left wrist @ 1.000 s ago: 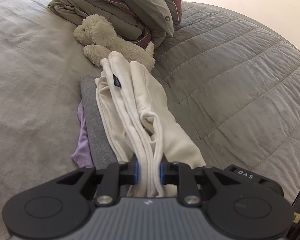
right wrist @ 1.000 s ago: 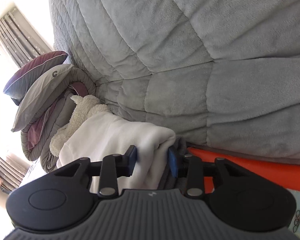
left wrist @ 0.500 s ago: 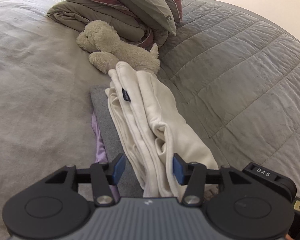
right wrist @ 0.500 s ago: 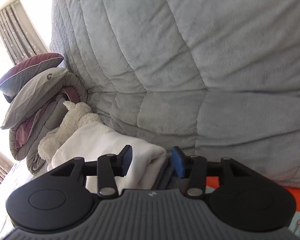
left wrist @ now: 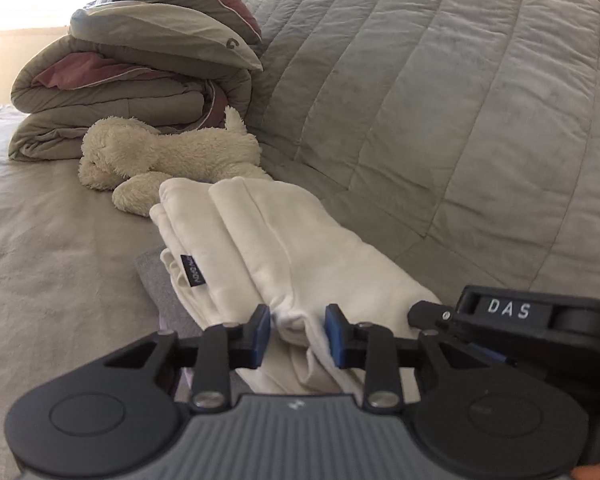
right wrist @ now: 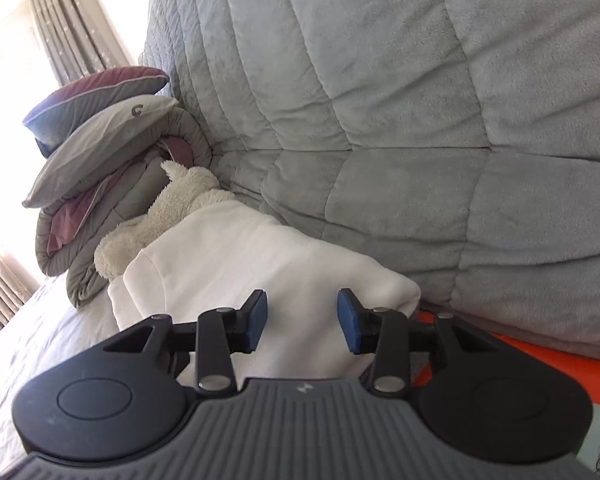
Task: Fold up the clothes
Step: 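Lower the bundle onto the grey folded clothes with both grippers, then open both grippers and release the sweatshirt on the stack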
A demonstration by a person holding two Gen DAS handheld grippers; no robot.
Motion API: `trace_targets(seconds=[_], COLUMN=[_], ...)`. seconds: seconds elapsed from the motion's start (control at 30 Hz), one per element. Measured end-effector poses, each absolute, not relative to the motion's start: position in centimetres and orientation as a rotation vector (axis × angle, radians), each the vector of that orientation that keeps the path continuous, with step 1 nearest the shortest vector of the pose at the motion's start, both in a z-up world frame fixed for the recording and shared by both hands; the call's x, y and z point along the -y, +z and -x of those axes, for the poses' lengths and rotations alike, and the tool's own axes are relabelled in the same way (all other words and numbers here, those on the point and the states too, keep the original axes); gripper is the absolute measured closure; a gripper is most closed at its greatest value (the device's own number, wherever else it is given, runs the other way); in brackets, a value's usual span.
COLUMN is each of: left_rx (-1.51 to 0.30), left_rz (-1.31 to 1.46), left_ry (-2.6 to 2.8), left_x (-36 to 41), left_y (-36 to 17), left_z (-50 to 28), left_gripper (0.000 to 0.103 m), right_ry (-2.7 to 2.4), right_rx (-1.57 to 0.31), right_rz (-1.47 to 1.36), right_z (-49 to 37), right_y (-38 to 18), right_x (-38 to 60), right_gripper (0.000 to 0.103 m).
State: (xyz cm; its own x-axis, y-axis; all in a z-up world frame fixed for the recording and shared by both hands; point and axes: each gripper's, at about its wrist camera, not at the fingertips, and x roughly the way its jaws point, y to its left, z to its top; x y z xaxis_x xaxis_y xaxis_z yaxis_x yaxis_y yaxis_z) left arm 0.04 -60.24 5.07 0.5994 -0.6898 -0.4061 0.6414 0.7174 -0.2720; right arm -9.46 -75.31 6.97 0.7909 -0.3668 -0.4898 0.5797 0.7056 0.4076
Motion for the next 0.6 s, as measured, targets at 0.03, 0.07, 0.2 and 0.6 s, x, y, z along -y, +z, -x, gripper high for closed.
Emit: trace_targets(seconds=[0.03,0.07,0.2,0.6], left_rx=[-0.506,-0.506,-0.521,-0.58], left_rz=[0.094,0.091,0.086,0.126], left_ry=[-0.77,-0.766,-0.76,-0.773], left_x=[60.1,60.0,59.9,59.2], left_y=[5.0,5.0,5.0,4.8], left_z=[0.1,0.1,-0.2,-1.3], left_gripper=[0.072,0.072,0.072,0.07], right_ry=[-0.542,-0.543,-0.555,-0.55], right_rx=[-0.405,-0.417,-0.494,-0.642], right_rz=[-0.552,-0.524,-0.439,-0.569], right_z=[9.3,9.2,8.5,10.4], right_y=[7.0,7.0,7.4,7.9], right_x=[74.9,74.5,73.2,72.0], right_gripper=[0.061,0.058,0.057,0.057])
